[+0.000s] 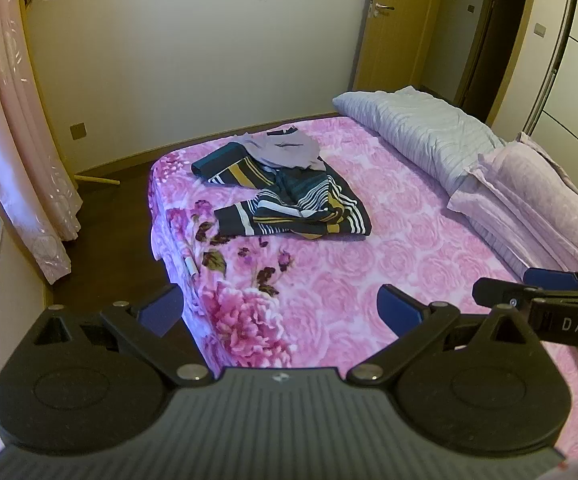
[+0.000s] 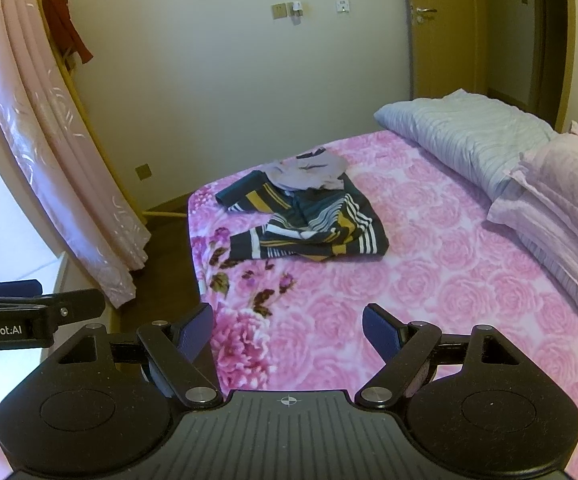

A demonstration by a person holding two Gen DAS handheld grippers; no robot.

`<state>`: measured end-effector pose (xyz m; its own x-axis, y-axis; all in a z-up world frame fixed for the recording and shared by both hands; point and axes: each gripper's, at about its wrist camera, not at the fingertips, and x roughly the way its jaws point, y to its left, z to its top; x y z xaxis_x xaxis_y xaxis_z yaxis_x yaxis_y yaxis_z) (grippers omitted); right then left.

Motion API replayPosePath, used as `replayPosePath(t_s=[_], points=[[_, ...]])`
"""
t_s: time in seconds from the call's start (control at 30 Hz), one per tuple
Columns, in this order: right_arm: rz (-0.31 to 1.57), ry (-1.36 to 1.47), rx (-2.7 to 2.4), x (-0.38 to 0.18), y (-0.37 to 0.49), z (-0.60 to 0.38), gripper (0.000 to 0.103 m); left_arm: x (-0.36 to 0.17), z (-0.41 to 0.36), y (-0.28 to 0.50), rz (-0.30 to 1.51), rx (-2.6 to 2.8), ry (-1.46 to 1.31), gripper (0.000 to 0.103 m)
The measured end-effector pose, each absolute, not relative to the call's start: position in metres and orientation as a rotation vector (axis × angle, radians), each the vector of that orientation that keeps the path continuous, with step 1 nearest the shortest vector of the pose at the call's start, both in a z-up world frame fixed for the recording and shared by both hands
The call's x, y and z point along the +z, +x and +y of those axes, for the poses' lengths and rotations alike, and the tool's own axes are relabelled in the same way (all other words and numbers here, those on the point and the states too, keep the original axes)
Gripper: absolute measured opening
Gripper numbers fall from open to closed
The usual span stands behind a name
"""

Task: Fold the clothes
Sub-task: 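Approach the clothes pile on the bed with both tools open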

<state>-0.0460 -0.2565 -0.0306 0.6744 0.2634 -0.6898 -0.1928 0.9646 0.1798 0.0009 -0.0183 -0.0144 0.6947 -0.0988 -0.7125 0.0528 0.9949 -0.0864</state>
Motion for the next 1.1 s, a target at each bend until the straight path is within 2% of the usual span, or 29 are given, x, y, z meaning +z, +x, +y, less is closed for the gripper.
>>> replayPosePath(t_s=[0.47,1.1], points=[[0.804,0.102,0.257,-0.031,-0.038,-0.266,0.079,-0.016,-0.025,0.006,0.811,-0.086,-0.058,0.102],[0.813,0.126,0.221,-0.034,-0.002,-0.272,0.079,-0.019,-0.029,0.057,0.834,-0.122,-0.033,0.102]])
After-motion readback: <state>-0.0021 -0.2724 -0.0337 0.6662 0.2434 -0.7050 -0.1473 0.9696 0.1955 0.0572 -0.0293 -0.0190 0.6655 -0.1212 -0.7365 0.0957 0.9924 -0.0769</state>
